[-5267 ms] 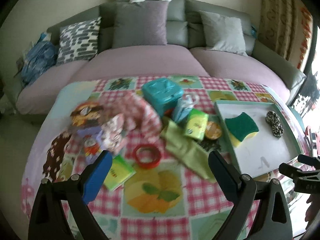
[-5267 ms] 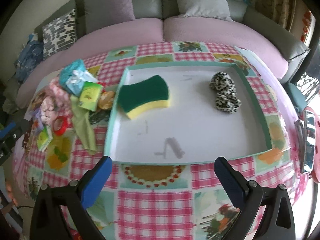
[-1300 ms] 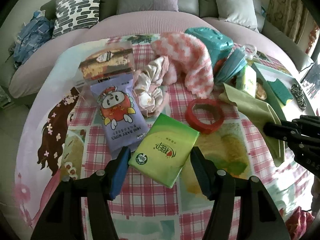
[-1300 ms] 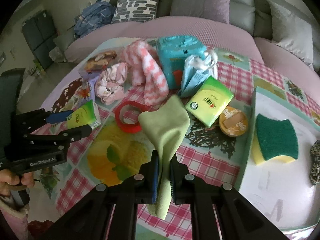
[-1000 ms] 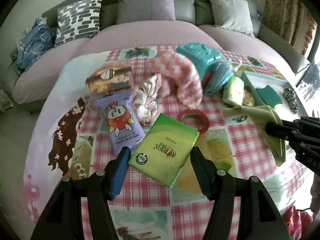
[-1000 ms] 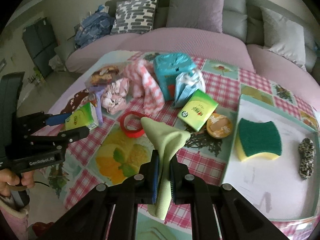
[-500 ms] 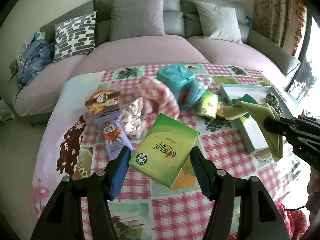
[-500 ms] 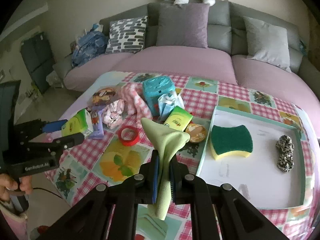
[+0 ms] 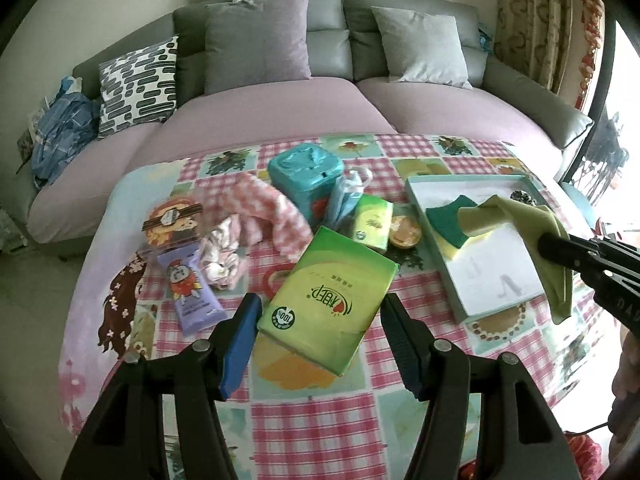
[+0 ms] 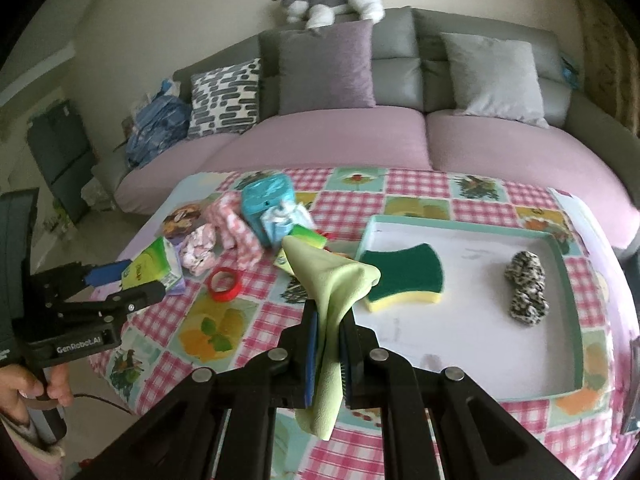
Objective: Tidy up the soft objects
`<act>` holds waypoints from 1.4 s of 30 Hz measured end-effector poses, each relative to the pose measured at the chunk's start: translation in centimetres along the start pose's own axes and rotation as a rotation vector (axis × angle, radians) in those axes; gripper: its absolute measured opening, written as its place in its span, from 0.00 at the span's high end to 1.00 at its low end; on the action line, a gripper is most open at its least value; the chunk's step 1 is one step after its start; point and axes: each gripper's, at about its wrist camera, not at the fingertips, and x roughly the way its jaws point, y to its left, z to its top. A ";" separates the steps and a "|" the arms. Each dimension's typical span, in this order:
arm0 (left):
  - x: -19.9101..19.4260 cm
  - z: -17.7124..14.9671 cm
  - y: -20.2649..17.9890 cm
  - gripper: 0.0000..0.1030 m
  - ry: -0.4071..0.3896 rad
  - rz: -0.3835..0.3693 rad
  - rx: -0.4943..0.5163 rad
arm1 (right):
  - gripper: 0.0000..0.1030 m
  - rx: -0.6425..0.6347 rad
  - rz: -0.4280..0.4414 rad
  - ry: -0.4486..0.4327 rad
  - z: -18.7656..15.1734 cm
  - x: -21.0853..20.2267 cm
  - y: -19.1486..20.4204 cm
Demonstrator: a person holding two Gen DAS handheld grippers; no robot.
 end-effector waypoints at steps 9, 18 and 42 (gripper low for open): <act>0.2 0.8 -3.2 0.39 -0.001 -0.002 0.024 | 0.90 0.077 -0.044 -0.043 -0.5 -1.5 -4.9; 1.2 2.3 -7.3 0.39 -0.006 -0.029 0.053 | 0.90 0.140 -0.086 -0.056 -1.4 -1.8 -9.9; 10.7 3.8 -20.5 0.38 0.091 -0.200 0.244 | 0.90 0.217 -0.191 0.035 -4.5 2.5 -17.9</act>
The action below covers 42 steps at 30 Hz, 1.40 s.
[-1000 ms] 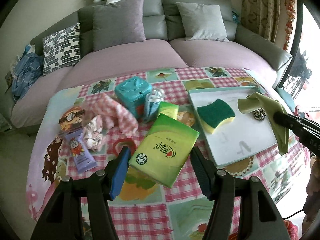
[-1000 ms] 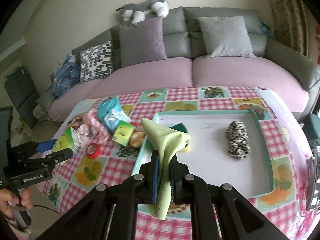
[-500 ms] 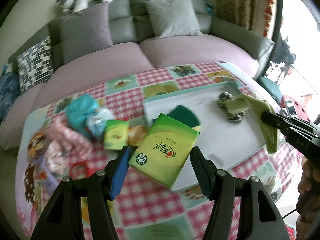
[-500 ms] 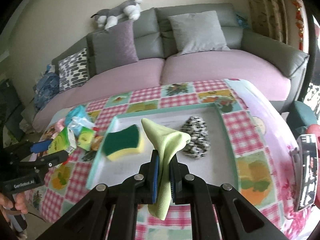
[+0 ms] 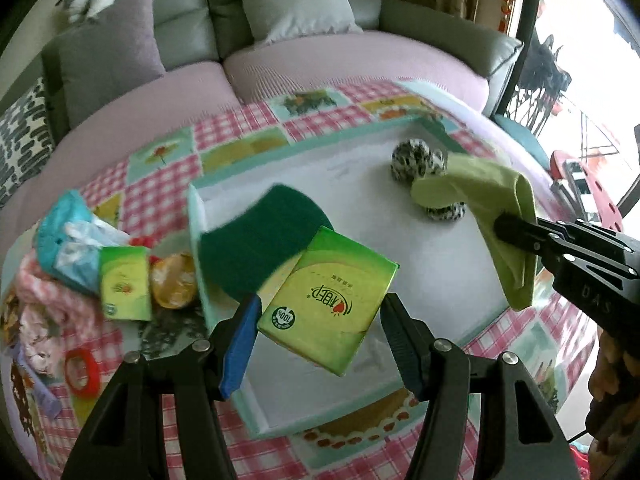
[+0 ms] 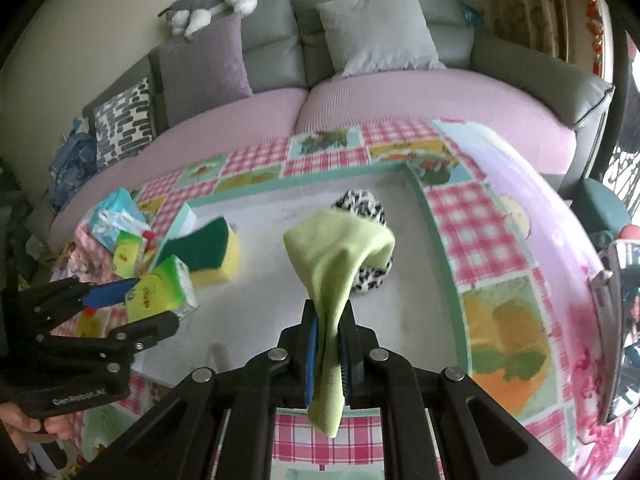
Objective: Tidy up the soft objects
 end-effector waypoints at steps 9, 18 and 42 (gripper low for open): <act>3.7 -0.8 -0.6 0.38 0.080 -0.013 -0.002 | 0.90 0.004 0.011 0.047 -0.8 2.4 0.1; 5.7 -0.6 0.8 0.38 0.104 0.001 -0.045 | 0.90 0.001 0.007 0.068 -0.7 3.6 0.2; 3.6 -0.3 1.9 0.23 0.110 -0.014 -0.091 | 0.44 -0.025 0.038 0.064 -0.2 2.1 1.6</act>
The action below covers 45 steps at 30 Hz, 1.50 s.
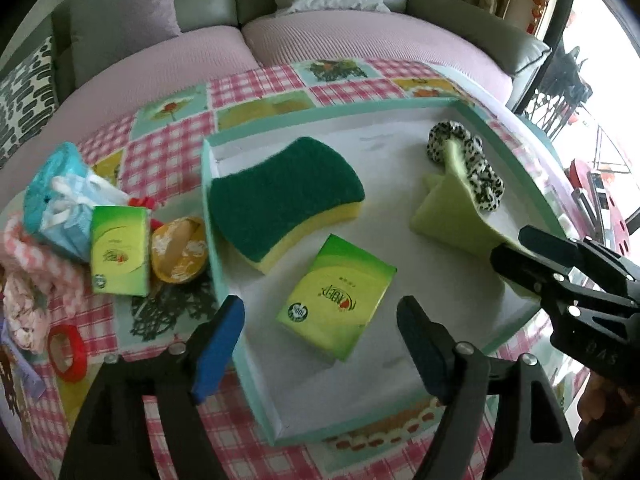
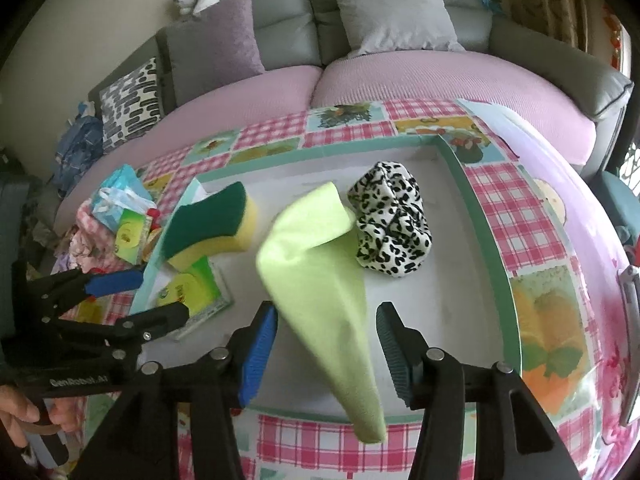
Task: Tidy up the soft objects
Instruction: 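Open the right gripper over the tray dropping the green cloth while the left releases the tissue pack, then move both tools back over the pile of items beside the tray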
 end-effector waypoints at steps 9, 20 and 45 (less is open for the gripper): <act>-3.0 -1.0 2.5 0.06 -0.081 0.061 -0.084 | 0.09 -0.039 0.000 -0.007 -0.2 -0.6 1.5; -4.2 -2.7 8.6 0.06 -0.101 0.200 -0.266 | 0.00 -0.034 -0.009 -0.018 -0.3 -0.9 2.3; -9.5 -10.1 22.1 0.06 -0.107 0.338 -0.440 | 0.00 -0.191 0.121 0.039 -0.7 -0.4 15.0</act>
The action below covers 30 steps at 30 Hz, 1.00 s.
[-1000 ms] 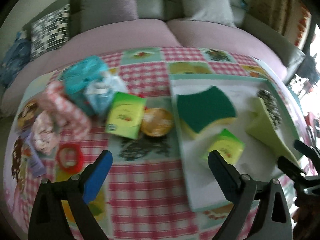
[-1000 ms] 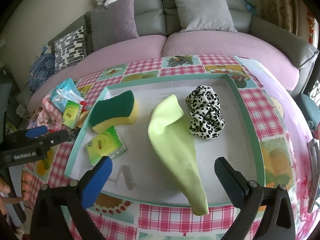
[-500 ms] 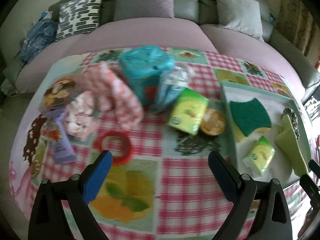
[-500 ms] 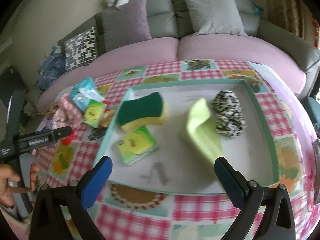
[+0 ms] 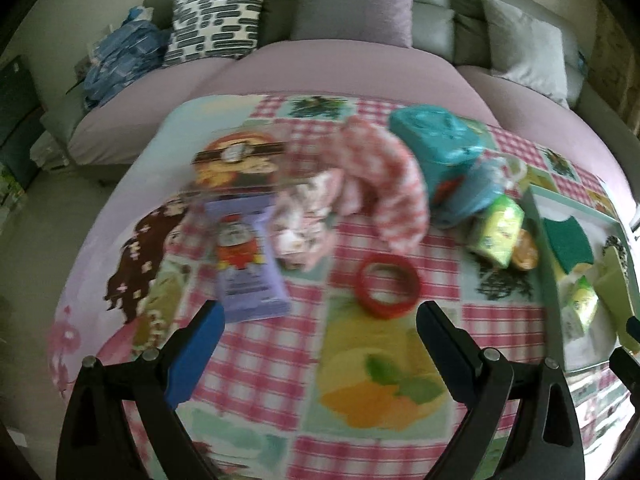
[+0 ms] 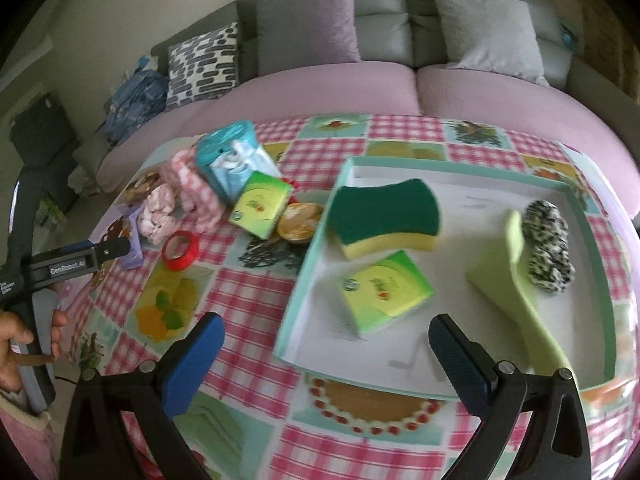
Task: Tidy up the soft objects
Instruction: 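Move both tools back over the pile of items beside the tray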
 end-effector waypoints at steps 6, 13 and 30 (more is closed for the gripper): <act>0.3 -0.3 4.0 0.06 0.001 0.013 -0.059 | 0.00 -0.065 0.010 0.031 0.8 1.5 3.4; 0.8 -0.9 7.9 0.06 -0.008 0.003 -0.113 | 0.00 -0.141 0.032 0.063 1.5 3.5 7.3; 3.5 -1.1 11.5 0.06 0.005 -0.077 -0.151 | 0.00 -0.282 0.074 0.150 2.9 10.0 14.0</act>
